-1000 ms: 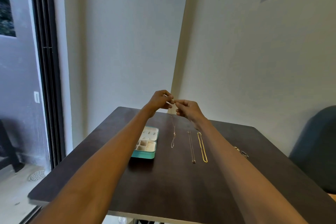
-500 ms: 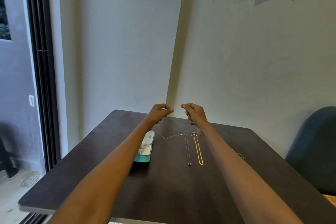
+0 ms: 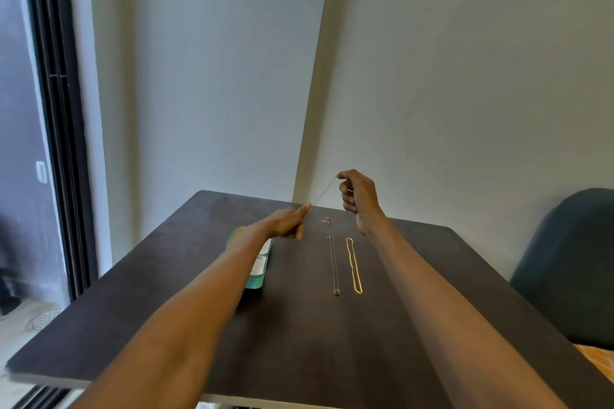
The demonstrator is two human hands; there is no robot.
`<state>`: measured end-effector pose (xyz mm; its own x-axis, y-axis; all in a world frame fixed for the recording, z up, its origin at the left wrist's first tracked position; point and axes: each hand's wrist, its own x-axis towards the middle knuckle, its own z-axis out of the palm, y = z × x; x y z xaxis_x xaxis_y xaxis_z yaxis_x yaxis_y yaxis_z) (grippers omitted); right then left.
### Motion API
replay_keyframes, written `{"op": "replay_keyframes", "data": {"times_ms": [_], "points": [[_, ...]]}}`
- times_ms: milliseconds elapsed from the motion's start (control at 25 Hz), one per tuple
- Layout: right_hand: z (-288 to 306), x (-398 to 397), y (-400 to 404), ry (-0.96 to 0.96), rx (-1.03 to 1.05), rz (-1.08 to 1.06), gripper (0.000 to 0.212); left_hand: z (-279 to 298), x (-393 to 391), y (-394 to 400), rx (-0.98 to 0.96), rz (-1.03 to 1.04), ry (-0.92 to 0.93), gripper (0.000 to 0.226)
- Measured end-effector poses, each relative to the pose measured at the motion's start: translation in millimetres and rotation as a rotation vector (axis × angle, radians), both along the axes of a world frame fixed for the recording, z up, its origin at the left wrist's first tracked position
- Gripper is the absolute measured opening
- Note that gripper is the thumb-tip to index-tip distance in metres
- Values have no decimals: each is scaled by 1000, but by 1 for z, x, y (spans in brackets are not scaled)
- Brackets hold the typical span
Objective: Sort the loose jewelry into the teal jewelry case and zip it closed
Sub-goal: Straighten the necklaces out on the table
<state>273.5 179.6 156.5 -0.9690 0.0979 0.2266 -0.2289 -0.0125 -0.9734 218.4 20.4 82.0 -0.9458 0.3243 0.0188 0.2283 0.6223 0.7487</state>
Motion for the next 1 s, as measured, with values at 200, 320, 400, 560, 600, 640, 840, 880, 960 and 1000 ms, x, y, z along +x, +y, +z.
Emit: {"op": "replay_keyframes", "data": {"times_ms": [200,320,400,560,600,640,840,880,960,1000], "points": [[-21,5,11,30,87,96,15,3,-29,22,-59,-11,54,41],[-47,4,15,57,373,167,19,7,-47,28,-174,-30,153,23],[-73,2,15,96,629,221,19,3,-63,28,-279,-45,181,22],[-126,-8,5,194,1121,201,18,-18,-93,27,-400,-60,215,38],[-136,-10,-1,240,1193,172,20,-23,-98,29,-395,-63,226,40],[-146,-11,-6,287,1240,146,22,-29,-102,31,-392,-71,237,41],[-181,-25,-28,450,1273,60,25,-61,-128,42,-442,-129,163,27],[-185,-28,-32,488,1256,30,24,-65,-131,43,-453,-137,141,24],[-190,-34,-37,530,1235,-11,20,-68,-137,44,-466,-142,118,21],[-192,-35,-37,536,1228,-20,18,-69,-138,44,-469,-140,121,22]]}}
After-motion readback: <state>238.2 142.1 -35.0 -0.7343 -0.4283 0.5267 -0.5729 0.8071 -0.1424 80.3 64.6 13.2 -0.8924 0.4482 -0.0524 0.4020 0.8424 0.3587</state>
